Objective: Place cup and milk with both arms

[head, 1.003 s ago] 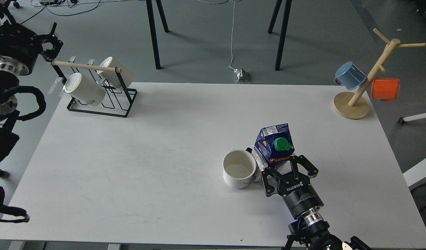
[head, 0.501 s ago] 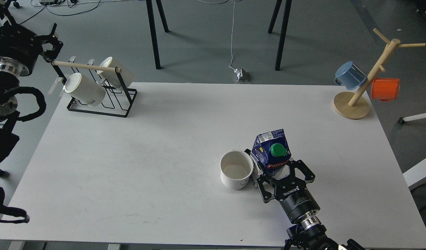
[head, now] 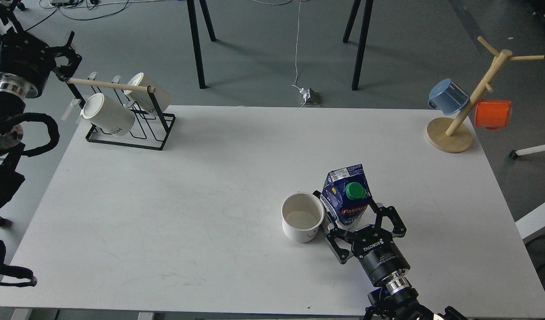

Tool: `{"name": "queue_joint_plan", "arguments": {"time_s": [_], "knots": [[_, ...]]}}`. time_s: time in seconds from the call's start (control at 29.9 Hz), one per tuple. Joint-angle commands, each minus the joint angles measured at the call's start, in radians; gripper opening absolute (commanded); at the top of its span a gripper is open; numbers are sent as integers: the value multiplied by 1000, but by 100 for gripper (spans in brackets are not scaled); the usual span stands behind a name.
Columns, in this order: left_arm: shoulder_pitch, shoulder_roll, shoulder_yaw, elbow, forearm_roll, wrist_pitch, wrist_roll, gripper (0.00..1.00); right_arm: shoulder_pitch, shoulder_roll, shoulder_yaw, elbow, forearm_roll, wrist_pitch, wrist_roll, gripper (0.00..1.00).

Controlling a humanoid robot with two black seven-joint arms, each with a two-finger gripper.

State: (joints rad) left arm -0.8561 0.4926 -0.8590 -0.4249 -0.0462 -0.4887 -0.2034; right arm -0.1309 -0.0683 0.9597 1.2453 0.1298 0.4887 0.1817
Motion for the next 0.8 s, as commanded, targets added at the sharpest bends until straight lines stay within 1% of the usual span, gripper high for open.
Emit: {"name": "queue_joint_plan", "arguments": {"time_s": [0.0, 0.27, 0.6, 0.67, 0.77], "knots": [[-1, 7, 0, 0, 0, 0, 5, 100, -15, -2, -2, 8, -2, 0, -1, 98], [-1, 17, 0, 0, 0, 0, 5, 100, -75, -10, -25, 26, -6, 0, -1, 98], [-1, 17, 0, 0, -1, 0, 5, 100, -148, -67, -18, 100, -6, 0, -1, 98], [-1, 17, 0, 0, 0, 0, 5, 100, -171, -88, -12, 129, -7, 0, -1, 98], [-1, 23, 0, 0, -1, 0, 5, 100, -232, -154, 33, 225, -7, 0, -1, 98]]}}
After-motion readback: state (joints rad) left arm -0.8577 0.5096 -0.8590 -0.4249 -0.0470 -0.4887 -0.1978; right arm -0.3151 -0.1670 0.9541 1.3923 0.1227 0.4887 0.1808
